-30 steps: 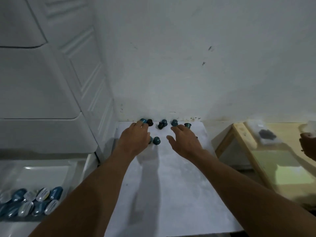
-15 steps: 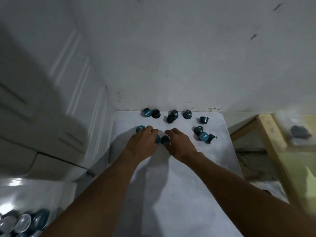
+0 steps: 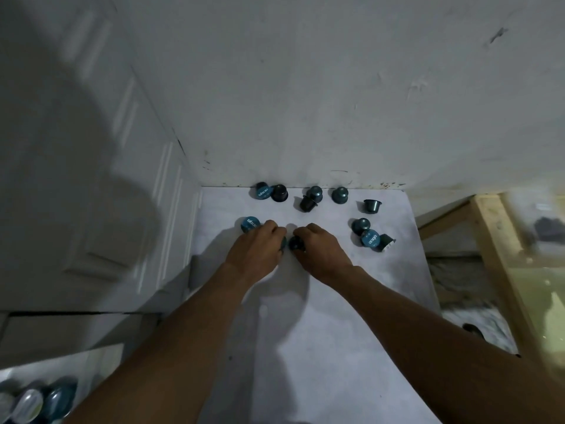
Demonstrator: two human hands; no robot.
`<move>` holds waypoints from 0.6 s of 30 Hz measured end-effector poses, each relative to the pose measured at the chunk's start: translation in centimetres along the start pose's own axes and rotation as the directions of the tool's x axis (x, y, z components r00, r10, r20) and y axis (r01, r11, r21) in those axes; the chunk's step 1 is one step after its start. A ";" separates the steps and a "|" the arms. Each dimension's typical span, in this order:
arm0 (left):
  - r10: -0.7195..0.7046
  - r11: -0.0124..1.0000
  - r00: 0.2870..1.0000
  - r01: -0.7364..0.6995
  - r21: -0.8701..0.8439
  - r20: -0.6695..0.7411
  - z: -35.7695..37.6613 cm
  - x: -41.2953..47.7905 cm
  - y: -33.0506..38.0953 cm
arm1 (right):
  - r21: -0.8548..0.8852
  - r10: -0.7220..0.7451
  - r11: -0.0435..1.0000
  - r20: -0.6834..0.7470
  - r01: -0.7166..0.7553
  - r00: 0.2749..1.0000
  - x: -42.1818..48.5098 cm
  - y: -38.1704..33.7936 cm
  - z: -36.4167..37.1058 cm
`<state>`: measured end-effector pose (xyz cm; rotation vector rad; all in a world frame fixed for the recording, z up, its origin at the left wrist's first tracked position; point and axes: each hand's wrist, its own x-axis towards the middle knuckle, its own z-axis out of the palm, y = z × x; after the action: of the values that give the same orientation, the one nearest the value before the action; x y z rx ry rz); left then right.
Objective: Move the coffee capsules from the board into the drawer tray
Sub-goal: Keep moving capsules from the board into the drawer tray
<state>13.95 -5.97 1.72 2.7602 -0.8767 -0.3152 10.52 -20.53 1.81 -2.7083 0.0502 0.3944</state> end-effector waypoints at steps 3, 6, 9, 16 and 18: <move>-0.021 1.000 1.000 0.021 0.013 -0.015 -0.5 -0.4 0.2 | -0.006 -0.007 1.000 -0.017 0.007 1.000 -0.6 -0.2 -0.8; -0.037 0.999 0.999 0.037 0.004 -0.039 -1.5 -1.4 0.9 | -0.003 -0.019 1.000 -0.052 0.019 0.998 -1.7 -0.5 -2.0; -0.037 0.999 0.995 0.038 0.005 -0.095 -3.1 -2.9 1.9 | -0.005 -0.027 1.000 -0.107 0.026 0.994 -3.5 -0.7 -3.2; -0.087 0.996 0.976 0.079 -0.050 -0.200 -6.6 -7.9 6.1 | 0.017 -0.100 0.994 -0.230 0.107 0.968 -9.7 -1.4 -5.5; -0.102 0.992 0.970 0.083 -0.092 -0.219 -7.2 -9.5 7.3 | 0.023 -0.127 0.990 -0.263 0.138 0.956 -11.5 -1.5 -5.9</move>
<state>4.44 -5.12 11.90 2.6979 -0.6647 -0.0516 1.18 -21.68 10.82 -2.6858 -0.0493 -0.0054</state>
